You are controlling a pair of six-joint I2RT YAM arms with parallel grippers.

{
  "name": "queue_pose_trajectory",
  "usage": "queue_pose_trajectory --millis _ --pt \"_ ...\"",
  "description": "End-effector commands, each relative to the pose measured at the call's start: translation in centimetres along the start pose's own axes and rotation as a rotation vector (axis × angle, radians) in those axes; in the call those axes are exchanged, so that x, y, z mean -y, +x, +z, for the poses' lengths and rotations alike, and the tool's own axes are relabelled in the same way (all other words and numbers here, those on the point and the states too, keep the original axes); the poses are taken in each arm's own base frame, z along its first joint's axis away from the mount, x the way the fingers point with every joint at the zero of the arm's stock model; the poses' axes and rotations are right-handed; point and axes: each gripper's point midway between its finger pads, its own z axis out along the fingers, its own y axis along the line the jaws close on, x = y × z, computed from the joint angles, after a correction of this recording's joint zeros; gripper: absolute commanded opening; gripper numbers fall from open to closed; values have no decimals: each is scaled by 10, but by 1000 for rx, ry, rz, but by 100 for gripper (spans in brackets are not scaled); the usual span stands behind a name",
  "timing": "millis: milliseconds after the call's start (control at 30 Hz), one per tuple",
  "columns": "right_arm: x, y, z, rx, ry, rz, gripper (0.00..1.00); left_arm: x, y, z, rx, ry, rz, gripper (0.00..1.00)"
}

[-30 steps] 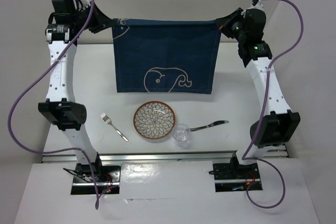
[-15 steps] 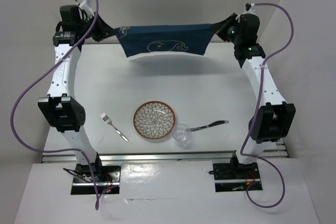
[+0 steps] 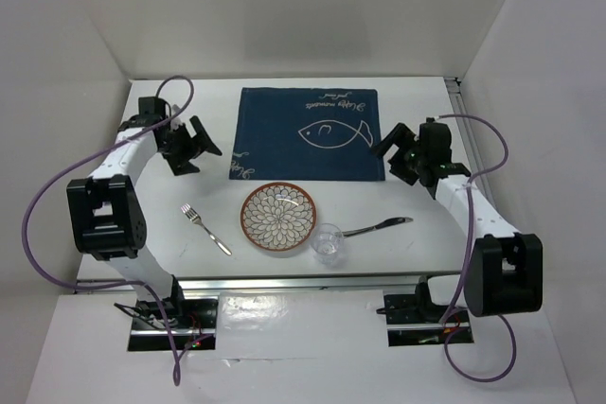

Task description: Set the dinner table for one person

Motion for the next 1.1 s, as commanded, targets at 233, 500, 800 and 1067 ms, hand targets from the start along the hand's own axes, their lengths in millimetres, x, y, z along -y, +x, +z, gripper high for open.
queue_pose_trajectory --millis 233,500,800,1067 --pt "-45 -65 13 40 -2 -143 46 52 -48 -22 124 -6 152 48" --pt "-15 -47 124 -166 96 -118 0 63 -40 77 -67 -158 166 0" --pt "29 12 153 -297 170 -92 0 30 0 121 -147 -223 130 0" --pt "48 59 136 -370 228 -76 0 -20 36 116 -202 -385 82 0"
